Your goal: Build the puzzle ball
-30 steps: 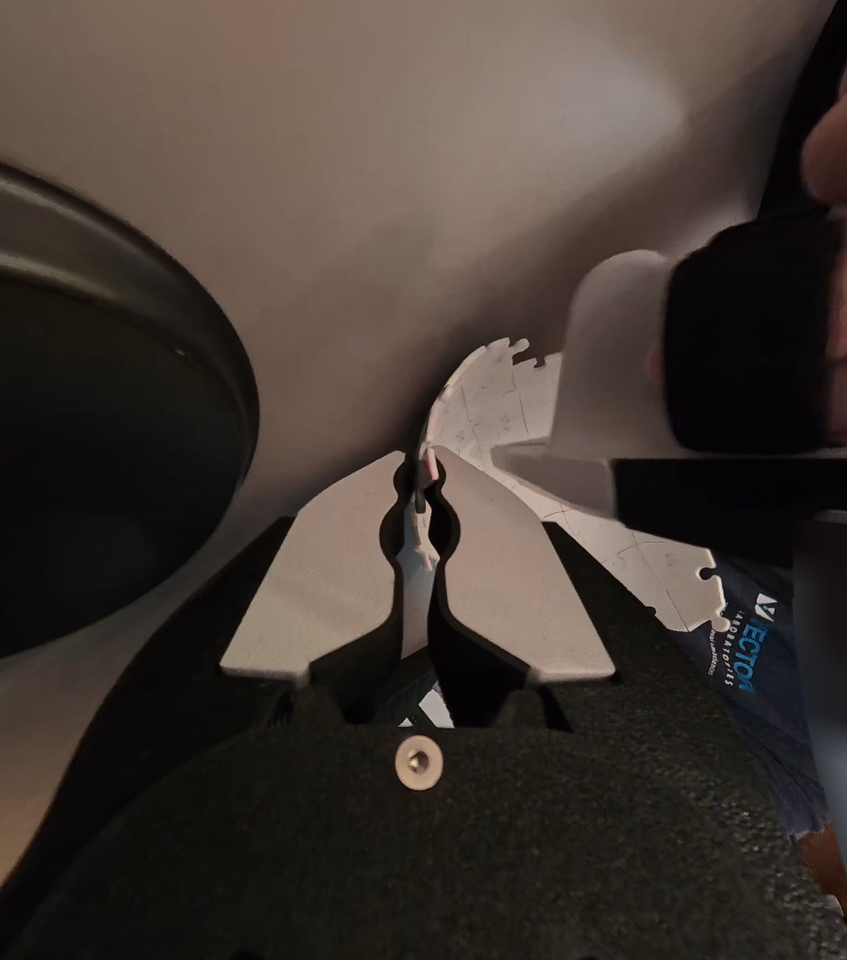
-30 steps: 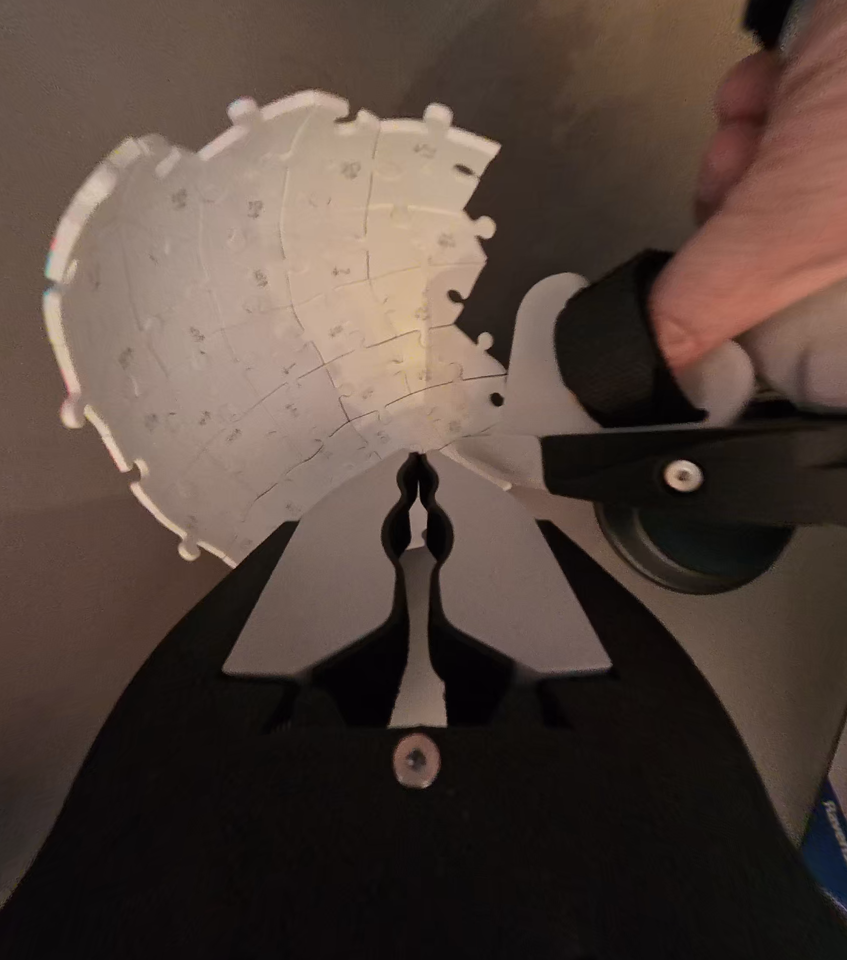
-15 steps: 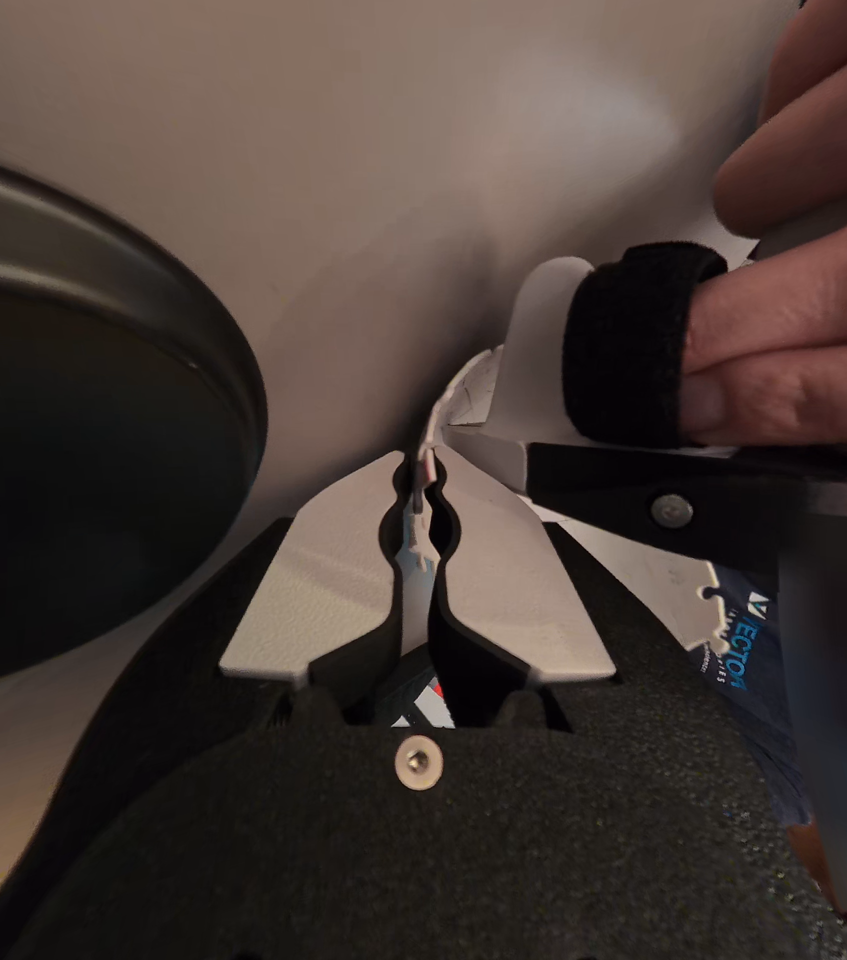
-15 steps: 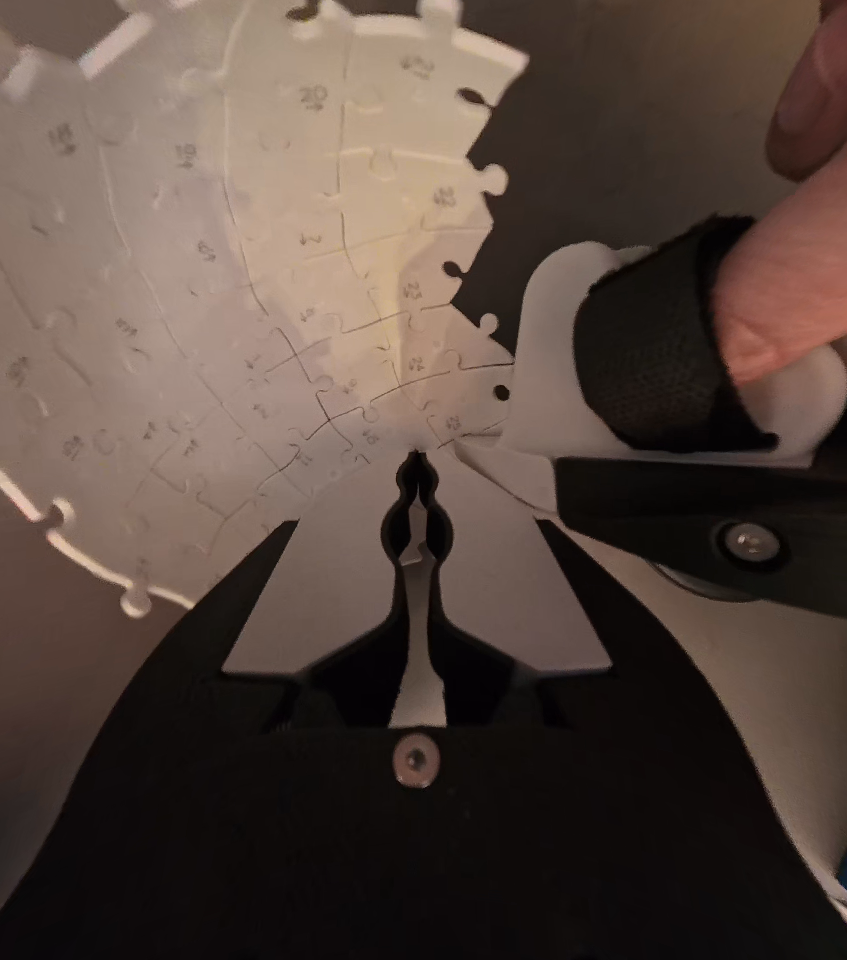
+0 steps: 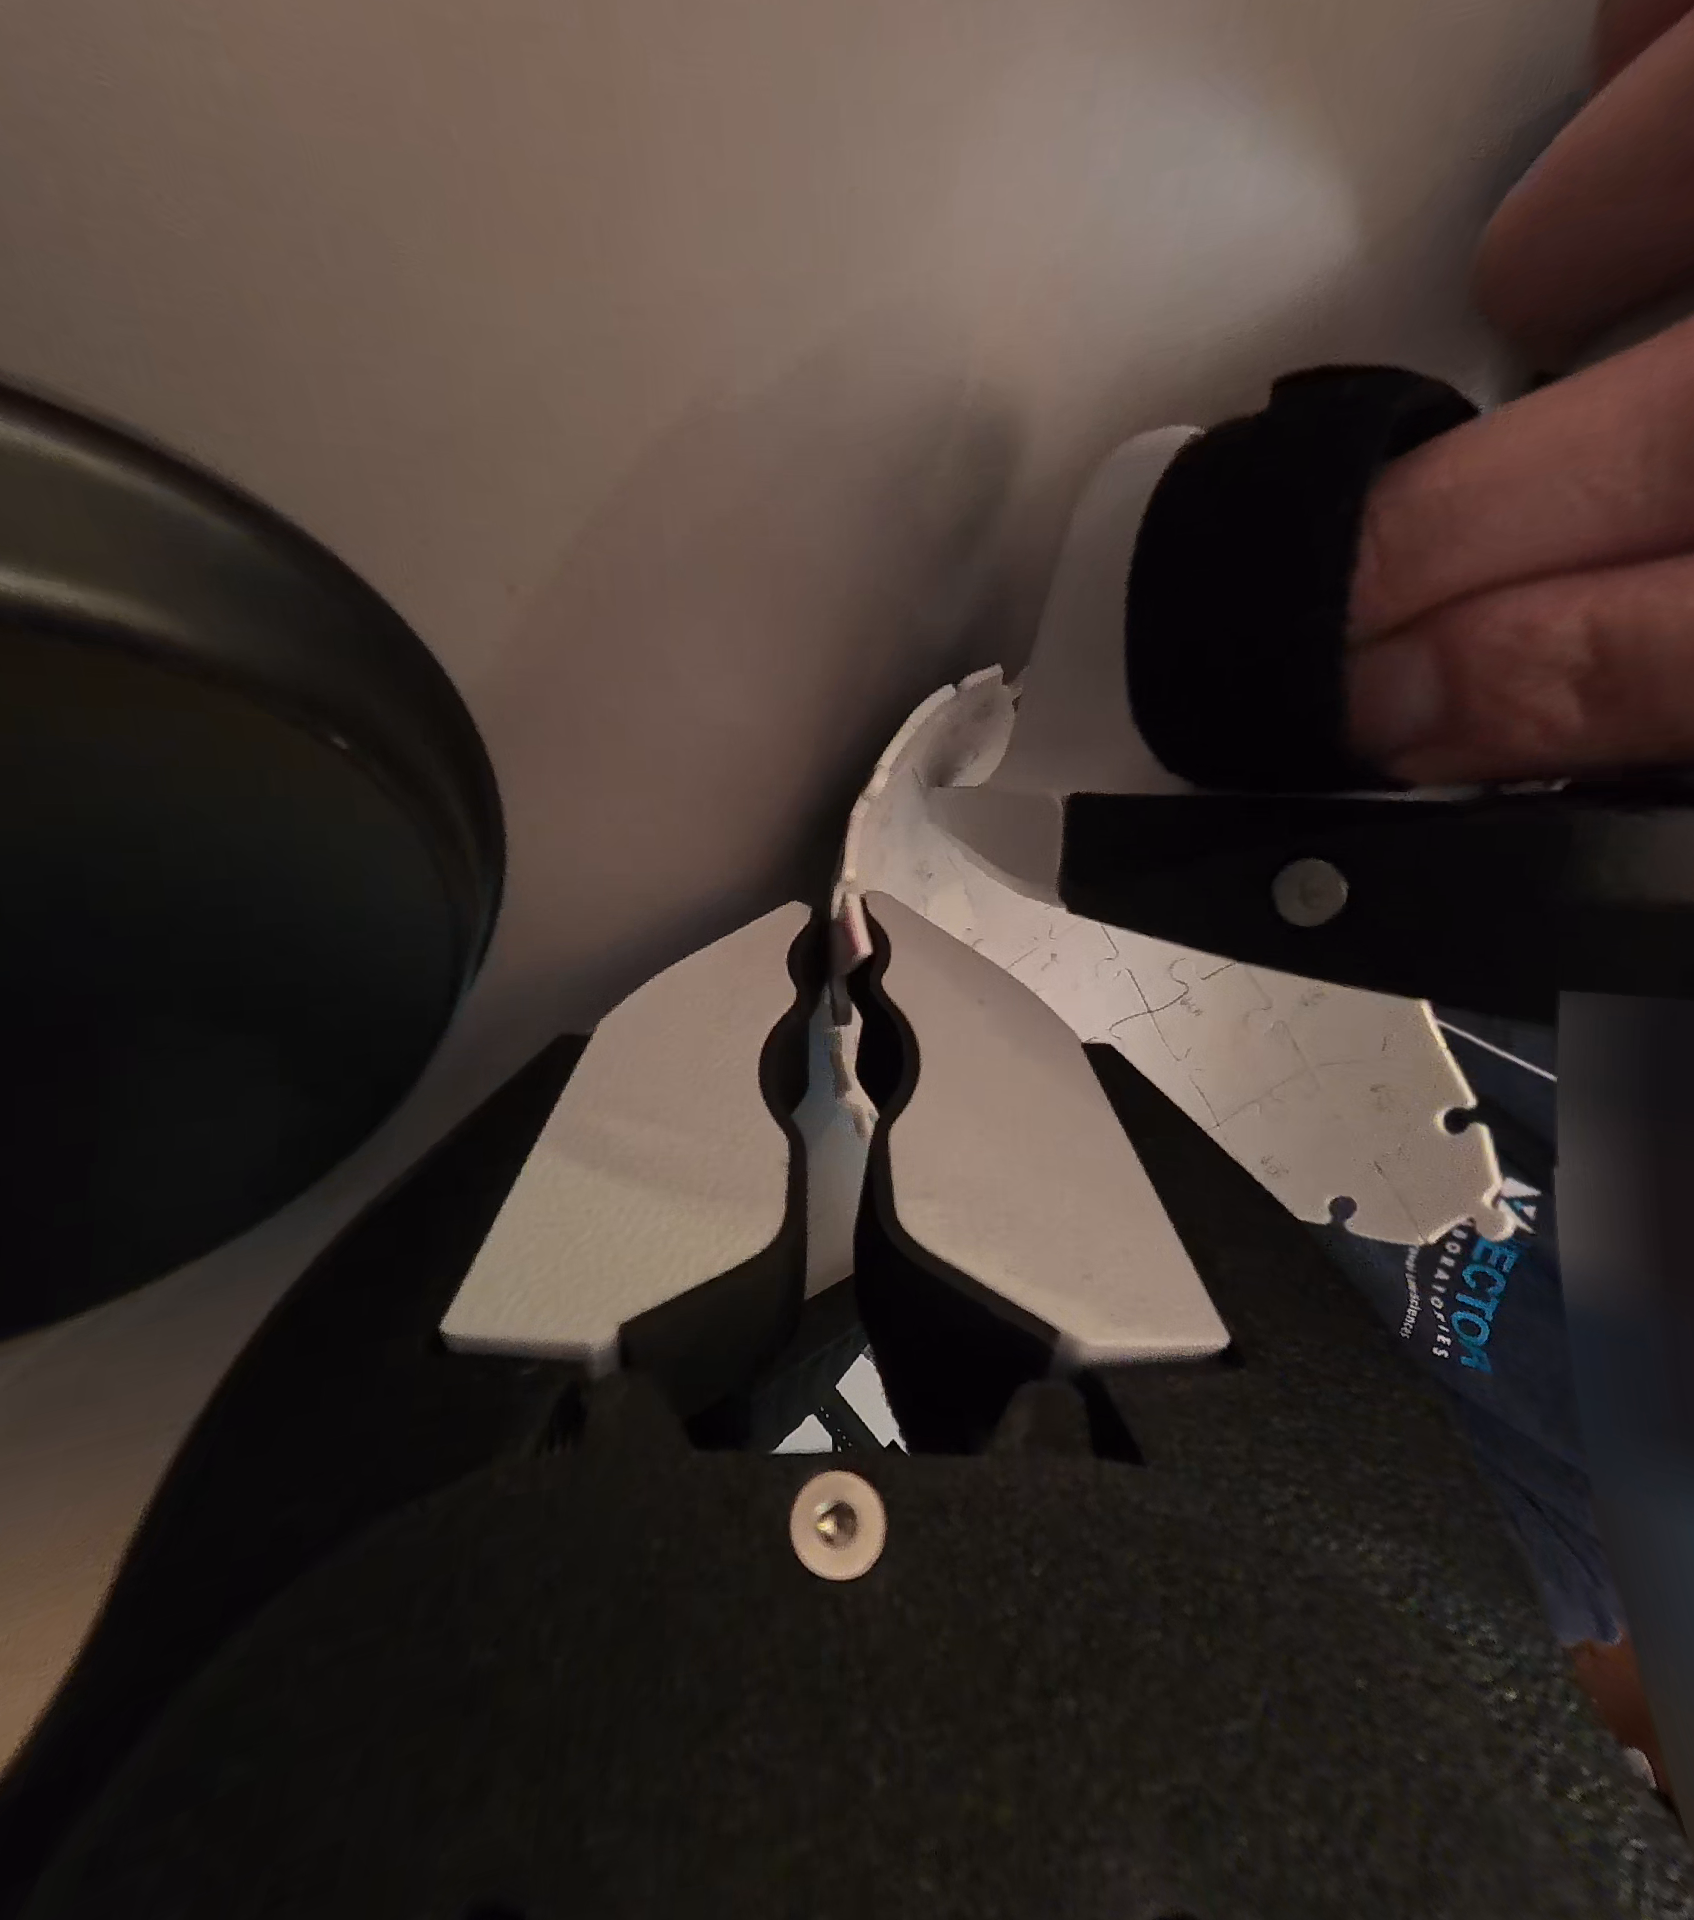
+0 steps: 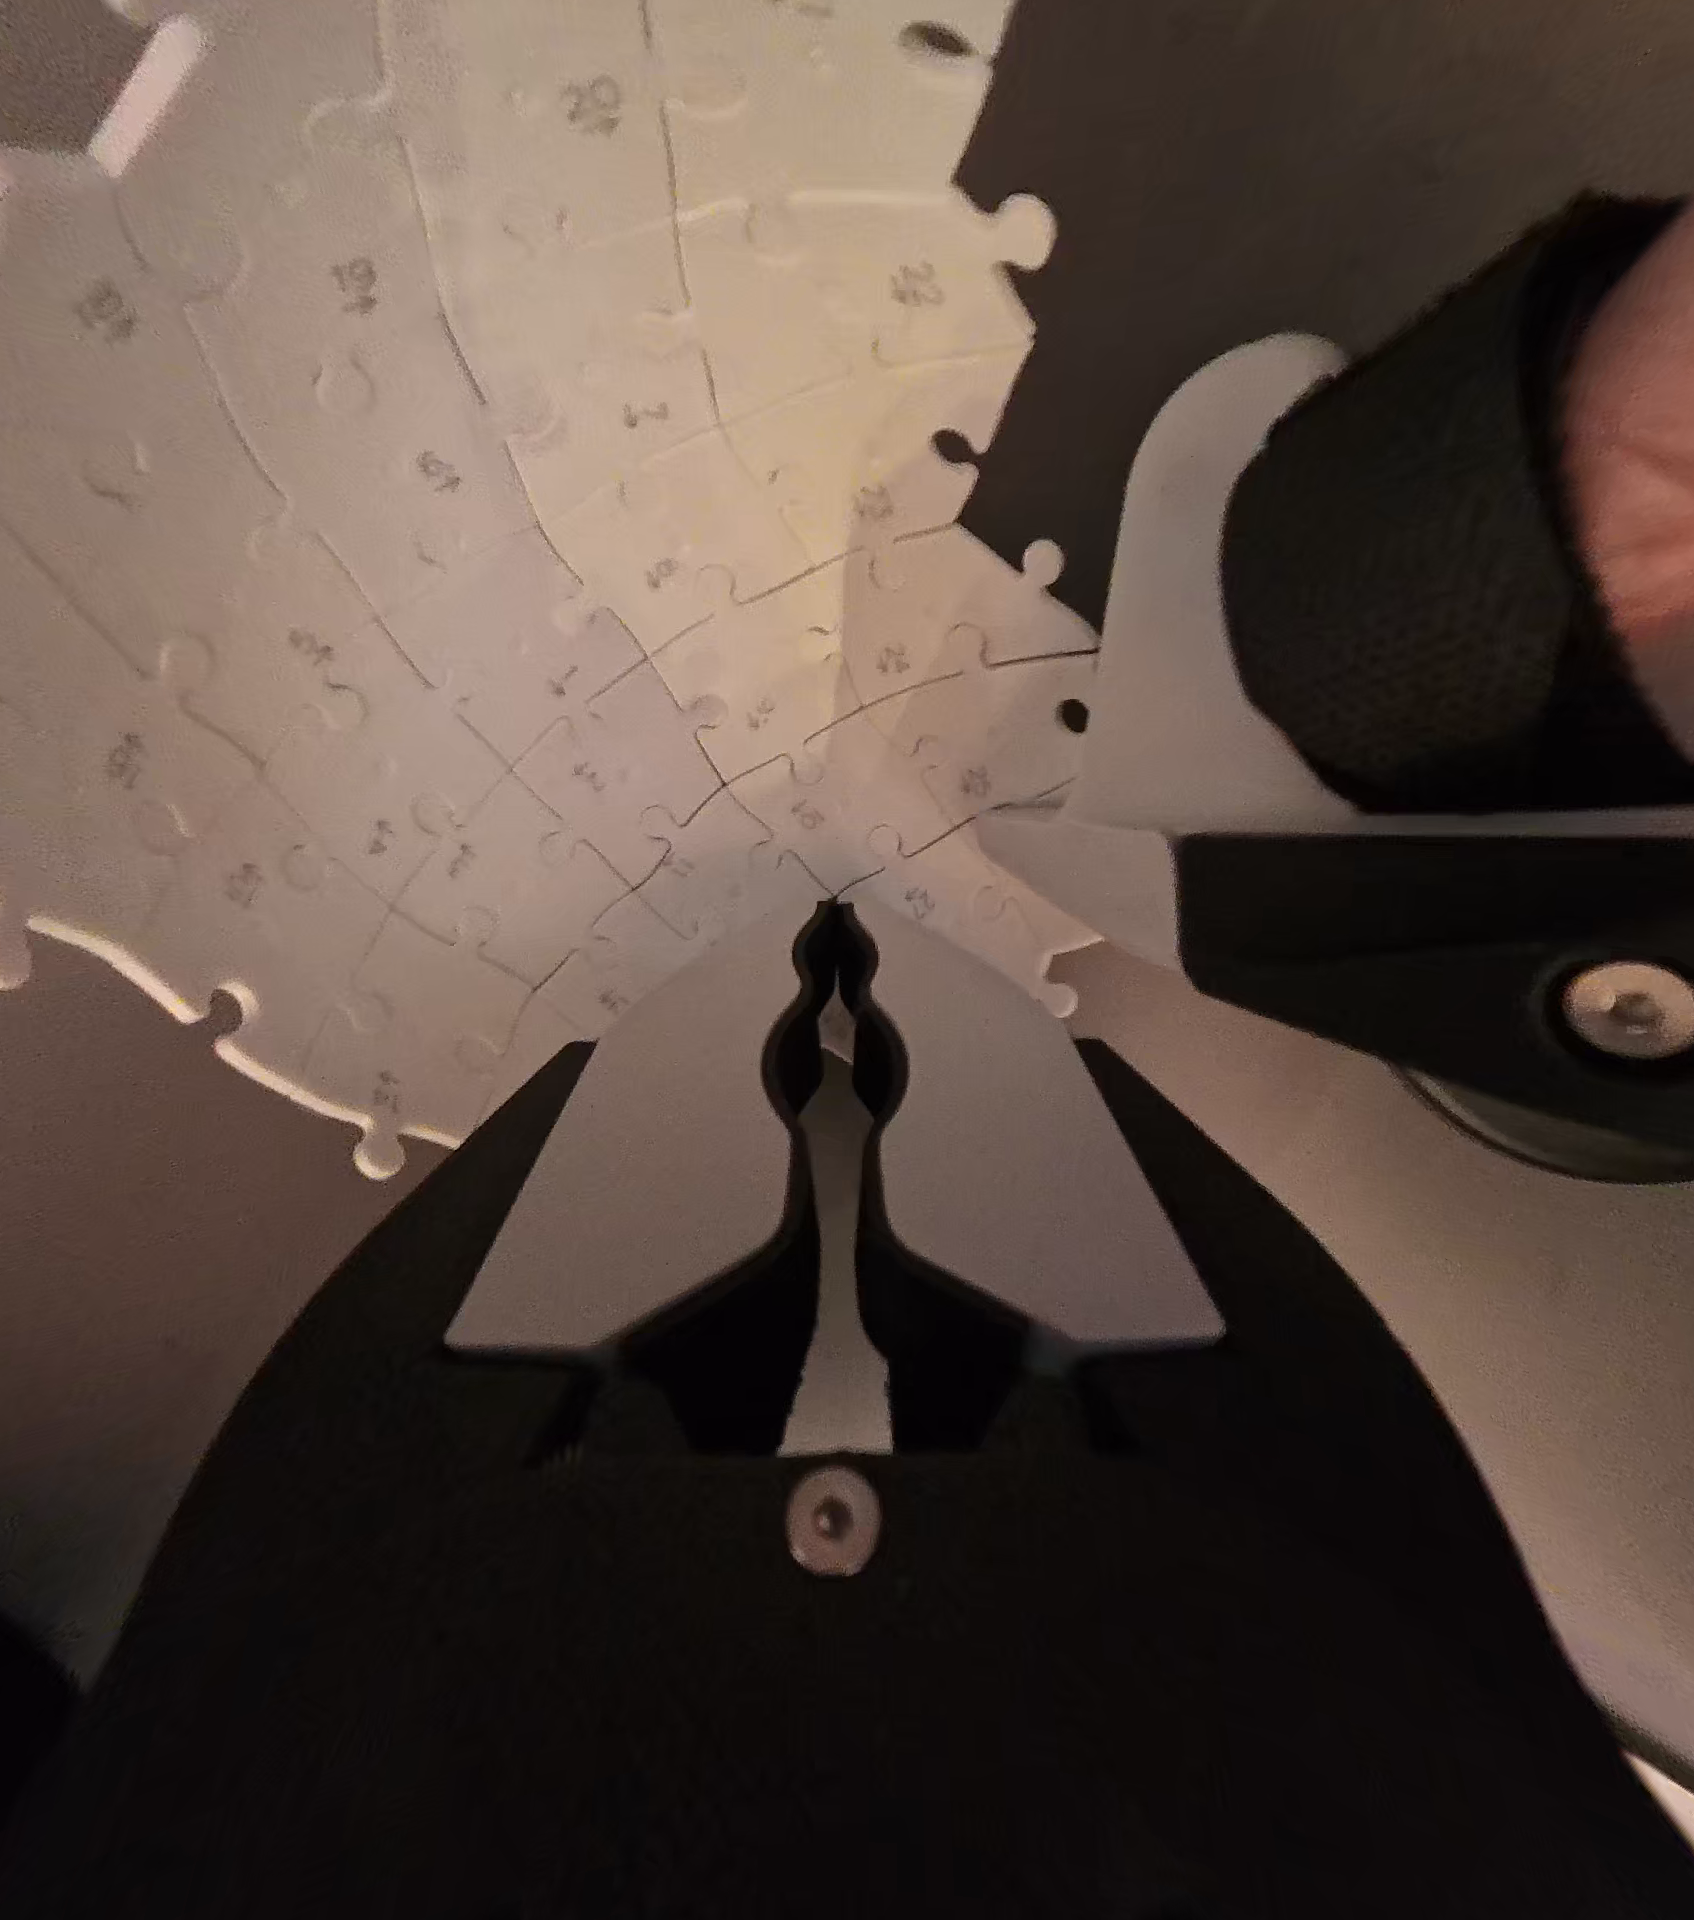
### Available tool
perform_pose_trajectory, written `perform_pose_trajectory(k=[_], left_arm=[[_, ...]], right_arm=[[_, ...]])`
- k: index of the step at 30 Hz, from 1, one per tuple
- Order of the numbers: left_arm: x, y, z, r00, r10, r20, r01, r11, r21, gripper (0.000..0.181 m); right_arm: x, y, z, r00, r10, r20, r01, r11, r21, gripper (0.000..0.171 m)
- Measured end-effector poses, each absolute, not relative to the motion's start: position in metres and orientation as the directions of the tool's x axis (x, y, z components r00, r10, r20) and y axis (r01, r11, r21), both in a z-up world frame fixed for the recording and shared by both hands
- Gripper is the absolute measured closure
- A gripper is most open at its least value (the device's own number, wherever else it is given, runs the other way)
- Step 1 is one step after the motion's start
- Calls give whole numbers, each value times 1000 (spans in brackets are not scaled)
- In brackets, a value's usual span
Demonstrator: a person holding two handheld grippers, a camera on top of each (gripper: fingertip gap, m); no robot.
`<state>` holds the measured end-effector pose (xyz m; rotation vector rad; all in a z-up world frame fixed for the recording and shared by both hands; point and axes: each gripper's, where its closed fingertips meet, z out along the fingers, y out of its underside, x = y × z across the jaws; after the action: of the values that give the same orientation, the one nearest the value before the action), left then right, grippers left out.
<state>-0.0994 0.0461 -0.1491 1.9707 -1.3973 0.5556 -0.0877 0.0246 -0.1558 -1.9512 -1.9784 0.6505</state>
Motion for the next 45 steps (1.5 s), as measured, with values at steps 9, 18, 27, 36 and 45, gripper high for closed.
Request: perform_pose_trajectory(k=[9,18,27,36,45], left_arm=[[-98,46,-147,334,-689,643,-941,-210,264,178],[-98,45,-149,350,-680,645,-935,-211,285,178],[-102,46,-153,374,-669,643,-924,-206,324,176],[-101,39,-151,369,-642,672,-925,-190,328,177],[-101,40,-153,370,-637,677,-926,-190,327,177]], right_arm=[[-84,32,-148,-43,998,-43,854,14,-521,170],[-81,38,-150,-24,999,-28,849,6,-528,170],[-83,41,-156,23,997,-75,847,-59,-528,170],[-89,41,-142,8,997,-73,796,-51,-603,170],[-89,35,-154,-12,994,-105,822,-50,-568,170]])
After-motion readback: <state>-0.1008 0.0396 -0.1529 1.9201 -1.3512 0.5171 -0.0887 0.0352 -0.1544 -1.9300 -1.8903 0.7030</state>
